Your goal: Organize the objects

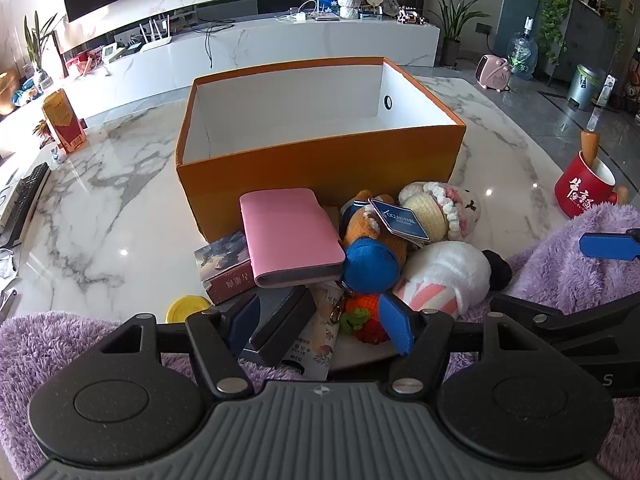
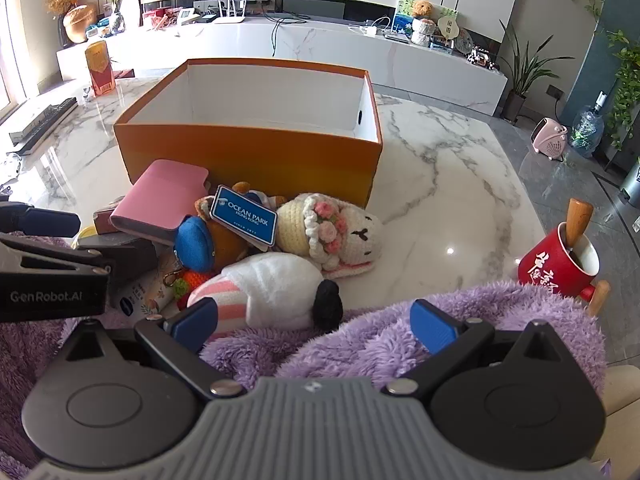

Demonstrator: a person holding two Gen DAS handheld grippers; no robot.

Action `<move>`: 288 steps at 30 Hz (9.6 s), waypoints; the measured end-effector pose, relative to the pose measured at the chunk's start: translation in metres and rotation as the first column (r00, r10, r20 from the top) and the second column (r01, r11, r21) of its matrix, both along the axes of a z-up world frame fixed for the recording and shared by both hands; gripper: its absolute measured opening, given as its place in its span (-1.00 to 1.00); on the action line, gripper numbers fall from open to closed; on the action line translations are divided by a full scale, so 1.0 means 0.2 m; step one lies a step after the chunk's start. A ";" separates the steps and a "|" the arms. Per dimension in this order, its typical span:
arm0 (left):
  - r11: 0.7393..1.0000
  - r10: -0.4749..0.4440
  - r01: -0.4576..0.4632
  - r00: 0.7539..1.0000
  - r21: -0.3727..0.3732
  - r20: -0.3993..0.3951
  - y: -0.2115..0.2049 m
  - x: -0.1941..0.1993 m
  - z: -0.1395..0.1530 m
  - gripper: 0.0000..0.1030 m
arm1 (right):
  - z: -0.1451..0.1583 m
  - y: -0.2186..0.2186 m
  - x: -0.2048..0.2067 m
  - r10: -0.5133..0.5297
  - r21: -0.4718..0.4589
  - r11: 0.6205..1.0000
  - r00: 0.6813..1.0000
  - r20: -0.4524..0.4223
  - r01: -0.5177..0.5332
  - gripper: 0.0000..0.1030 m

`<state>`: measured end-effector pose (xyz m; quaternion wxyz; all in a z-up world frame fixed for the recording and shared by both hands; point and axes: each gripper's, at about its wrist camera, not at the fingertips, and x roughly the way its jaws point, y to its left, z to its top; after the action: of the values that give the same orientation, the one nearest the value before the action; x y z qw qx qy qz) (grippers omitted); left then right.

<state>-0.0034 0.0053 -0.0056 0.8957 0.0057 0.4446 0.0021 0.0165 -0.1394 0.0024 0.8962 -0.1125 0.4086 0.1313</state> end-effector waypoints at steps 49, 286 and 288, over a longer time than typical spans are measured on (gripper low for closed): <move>0.968 0.154 -0.173 0.981 -0.181 -0.115 0.47 0.25 -0.05 -0.20 | 0.00 0.37 0.34 0.237 0.122 0.967 0.967 -0.091 -0.225 0.08; 0.960 0.191 -0.200 0.979 -0.197 -0.066 0.84 0.93 0.03 -0.06 | -0.36 0.80 1.34 0.110 -0.025 0.991 0.905 -0.412 -0.131 0.17; 0.957 0.191 -0.203 0.979 -0.209 -0.076 0.85 0.93 0.02 -0.06 | -0.36 0.79 1.35 0.116 -0.004 0.992 0.899 -0.423 -0.129 0.25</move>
<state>0.1830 0.1746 -0.0017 0.8737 -0.1360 0.4652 0.0430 0.2870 0.0187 -0.0688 0.7748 -0.1211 0.5866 0.2021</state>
